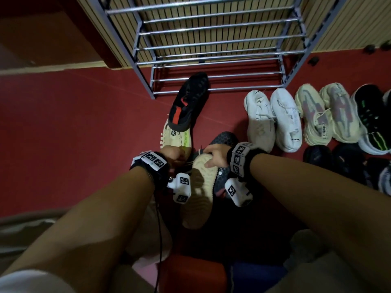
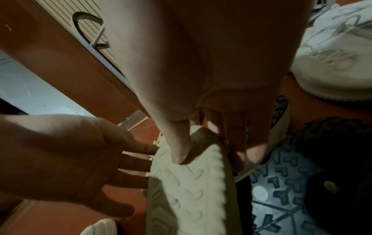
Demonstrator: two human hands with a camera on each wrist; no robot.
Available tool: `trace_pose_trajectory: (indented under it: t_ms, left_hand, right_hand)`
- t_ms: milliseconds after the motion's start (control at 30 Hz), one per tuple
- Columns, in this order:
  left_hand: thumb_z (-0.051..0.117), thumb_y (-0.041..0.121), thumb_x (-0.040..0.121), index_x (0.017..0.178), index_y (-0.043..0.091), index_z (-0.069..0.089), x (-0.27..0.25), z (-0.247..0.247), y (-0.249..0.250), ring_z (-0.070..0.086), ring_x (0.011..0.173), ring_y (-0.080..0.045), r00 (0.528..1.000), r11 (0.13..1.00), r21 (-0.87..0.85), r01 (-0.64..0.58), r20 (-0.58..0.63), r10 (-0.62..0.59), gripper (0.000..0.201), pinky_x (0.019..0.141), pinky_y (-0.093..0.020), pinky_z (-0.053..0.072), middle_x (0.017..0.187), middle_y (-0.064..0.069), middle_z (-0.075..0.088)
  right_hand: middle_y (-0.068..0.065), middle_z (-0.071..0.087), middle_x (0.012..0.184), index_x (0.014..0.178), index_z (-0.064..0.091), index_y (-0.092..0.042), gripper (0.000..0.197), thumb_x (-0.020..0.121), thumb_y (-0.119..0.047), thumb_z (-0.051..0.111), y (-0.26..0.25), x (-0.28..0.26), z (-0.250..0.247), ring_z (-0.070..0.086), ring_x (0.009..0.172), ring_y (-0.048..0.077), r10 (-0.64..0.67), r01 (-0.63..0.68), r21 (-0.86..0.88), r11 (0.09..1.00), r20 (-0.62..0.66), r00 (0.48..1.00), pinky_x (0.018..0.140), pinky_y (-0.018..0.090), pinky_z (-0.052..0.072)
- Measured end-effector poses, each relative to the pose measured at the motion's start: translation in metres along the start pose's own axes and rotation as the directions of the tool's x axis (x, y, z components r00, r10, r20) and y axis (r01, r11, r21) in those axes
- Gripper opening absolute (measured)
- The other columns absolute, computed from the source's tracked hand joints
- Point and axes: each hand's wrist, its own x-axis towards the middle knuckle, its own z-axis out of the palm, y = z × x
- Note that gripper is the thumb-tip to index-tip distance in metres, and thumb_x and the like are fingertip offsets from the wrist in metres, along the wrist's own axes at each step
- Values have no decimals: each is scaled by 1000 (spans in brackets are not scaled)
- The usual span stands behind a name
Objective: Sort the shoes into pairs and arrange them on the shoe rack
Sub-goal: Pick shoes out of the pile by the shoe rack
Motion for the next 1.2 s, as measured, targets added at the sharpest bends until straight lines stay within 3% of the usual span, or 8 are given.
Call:
trace_pose_trajectory:
  t_ms: [167,400,533,767,900,967,1067,1200]
  left_hand:
    - [53,11,83,68,10,49,1,-10,8,42,42,-19,988,992,-121,36,156,-17,16,47,-27,35,57,-8,46]
    - [57,33,91,89,7,60,-20,-16,34,49,55,-20,947,979,-190,-77,293,132,26,46,-21,36,71,-4,54]
    - [71,10,74,94,5,63,-29,-19,56,52,62,-24,895,908,80,-412,222,386,22,56,-25,41,67,-4,60]
    - [70,2,64,89,13,65,-31,-23,70,65,67,-25,844,831,183,-525,-12,536,28,63,-42,56,76,-11,69]
    - [80,11,60,73,24,58,-23,-31,77,65,67,-21,709,702,369,-609,-145,691,29,63,-40,57,76,-6,69]
    - [70,25,63,68,31,56,-20,-33,82,67,77,-24,603,603,456,-654,-167,780,16,73,-45,57,82,-3,70]
    - [63,36,67,73,25,67,-10,-29,88,58,108,-26,431,445,526,-725,-157,888,14,94,-39,46,107,-7,65]
    - [68,27,79,82,27,64,7,-27,97,53,116,-29,343,352,555,-753,-126,931,6,96,-37,47,123,-10,54]
  right_hand:
    - [14,66,106,120,63,-3,40,84,-18,72,0,0,-13,63,88,30,-140,165,211,963,-129,982,74,37,51]
    - [6,59,77,116,62,-5,22,94,-10,58,-5,-17,-102,55,60,18,0,252,633,732,-370,929,45,25,50]
    - [1,62,93,123,58,-15,28,95,-12,57,-12,-36,-135,63,78,17,-38,309,695,649,-376,926,57,29,58]
    - [2,66,106,124,58,-14,33,92,-9,55,-12,-47,-136,65,96,20,-28,298,858,419,-316,948,84,41,52]
    - [2,63,72,87,57,-11,28,97,-37,50,-11,-45,-133,62,78,21,6,152,961,231,-157,988,93,47,49]
    - [5,64,81,93,58,-5,29,97,-34,53,-10,-40,-126,64,82,22,0,102,963,250,-105,994,92,44,54]
    - [8,68,75,105,59,-1,26,99,-23,48,-12,-39,-111,68,66,18,-93,34,920,390,3,996,55,25,55]
    - [5,63,67,93,58,-3,22,99,-13,39,-10,-35,-99,61,57,13,-230,41,919,393,55,972,51,20,49]
